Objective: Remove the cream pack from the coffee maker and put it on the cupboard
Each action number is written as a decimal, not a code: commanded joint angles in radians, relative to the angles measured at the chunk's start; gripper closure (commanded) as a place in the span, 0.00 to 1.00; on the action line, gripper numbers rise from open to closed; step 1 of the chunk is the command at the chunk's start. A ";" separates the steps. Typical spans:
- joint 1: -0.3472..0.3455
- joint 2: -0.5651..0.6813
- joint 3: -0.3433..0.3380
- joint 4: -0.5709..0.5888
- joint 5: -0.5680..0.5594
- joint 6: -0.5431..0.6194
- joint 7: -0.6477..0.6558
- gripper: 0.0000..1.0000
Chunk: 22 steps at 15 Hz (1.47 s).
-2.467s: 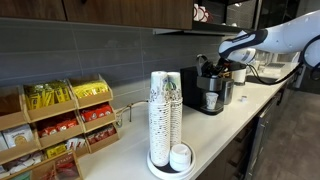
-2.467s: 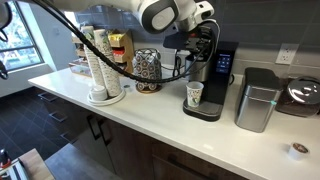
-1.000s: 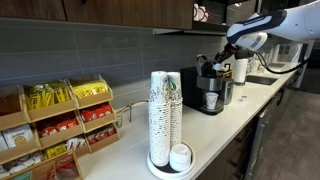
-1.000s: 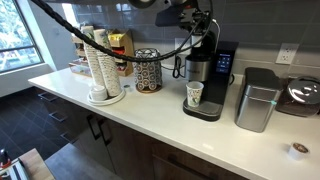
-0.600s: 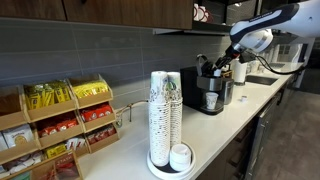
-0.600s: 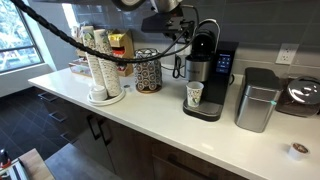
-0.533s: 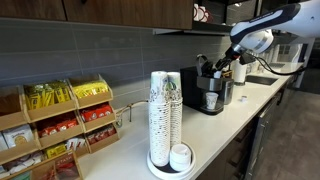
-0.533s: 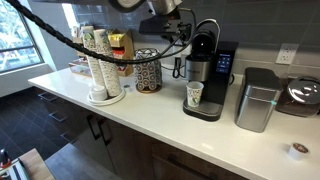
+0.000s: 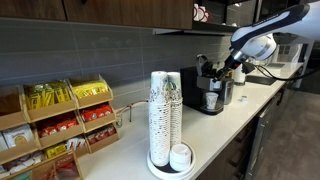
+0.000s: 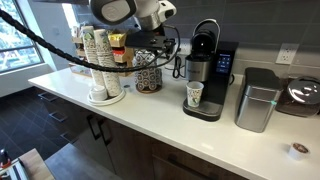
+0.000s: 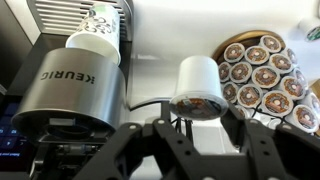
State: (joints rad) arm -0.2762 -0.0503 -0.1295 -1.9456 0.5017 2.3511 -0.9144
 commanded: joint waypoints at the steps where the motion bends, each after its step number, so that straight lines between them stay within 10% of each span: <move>1: 0.037 -0.002 -0.039 0.000 -0.004 -0.001 0.000 0.47; 4: 0.038 -0.005 -0.042 -0.001 -0.004 -0.001 -0.004 0.47; 5: 0.038 -0.005 -0.042 -0.002 -0.004 -0.001 -0.004 0.72; 22: 0.056 0.241 0.011 -0.212 0.459 0.135 -0.592 0.72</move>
State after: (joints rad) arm -0.2095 0.1732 -0.1302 -2.1521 0.9096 2.4582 -1.4382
